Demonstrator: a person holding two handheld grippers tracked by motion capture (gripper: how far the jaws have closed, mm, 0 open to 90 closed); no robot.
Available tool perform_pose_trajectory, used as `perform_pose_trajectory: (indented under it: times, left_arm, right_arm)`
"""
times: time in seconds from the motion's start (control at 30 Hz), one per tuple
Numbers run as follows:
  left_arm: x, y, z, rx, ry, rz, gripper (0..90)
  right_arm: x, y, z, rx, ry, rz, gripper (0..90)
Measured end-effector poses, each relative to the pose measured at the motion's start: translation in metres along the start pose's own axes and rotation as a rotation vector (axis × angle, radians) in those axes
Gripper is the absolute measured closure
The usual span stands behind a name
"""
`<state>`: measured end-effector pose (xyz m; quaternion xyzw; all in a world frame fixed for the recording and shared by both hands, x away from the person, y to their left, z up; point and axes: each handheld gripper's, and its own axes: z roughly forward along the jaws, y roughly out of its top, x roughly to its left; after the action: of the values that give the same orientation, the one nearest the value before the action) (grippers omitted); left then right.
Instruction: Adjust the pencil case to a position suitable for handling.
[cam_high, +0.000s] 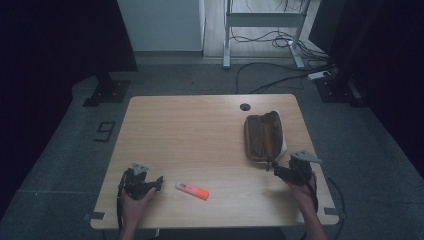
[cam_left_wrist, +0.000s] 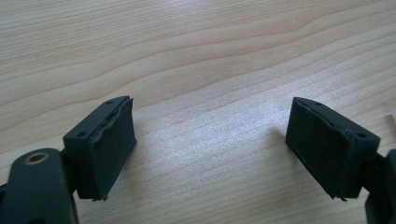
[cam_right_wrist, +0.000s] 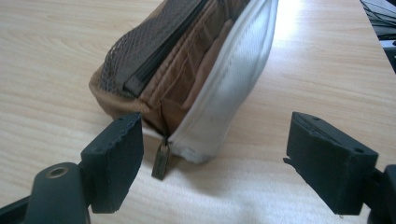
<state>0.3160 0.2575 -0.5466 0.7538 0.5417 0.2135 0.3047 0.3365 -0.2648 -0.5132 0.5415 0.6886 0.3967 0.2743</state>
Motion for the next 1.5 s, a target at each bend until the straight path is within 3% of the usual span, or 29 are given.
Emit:
perform_pose_trajectory:
  times: [0.4, 0.57, 0.9, 1.5]
  left_arm:
    - [0.000, 0.000, 0.000, 0.000, 0.000, 0.000, 15.7]
    - [0.000, 0.000, 0.000, 0.000, 0.000, 0.000, 15.6]
    - [0.000, 0.000, 0.000, 0.000, 0.000, 0.000, 15.6]
    - [0.000, 0.000, 0.000, 0.000, 0.000, 0.000, 15.6]
  right_arm:
    - [-0.002, 0.014, 0.018, -0.014, -0.005, 0.040, 24.7]
    - [-0.006, 0.016, 0.031, -0.007, -0.013, 0.082, 27.0]
    - [-0.008, 0.015, 0.049, 0.015, -0.007, 0.103, 39.4]
    - [-0.012, 0.011, 0.053, 0.041, 0.009, 0.138, 59.1]
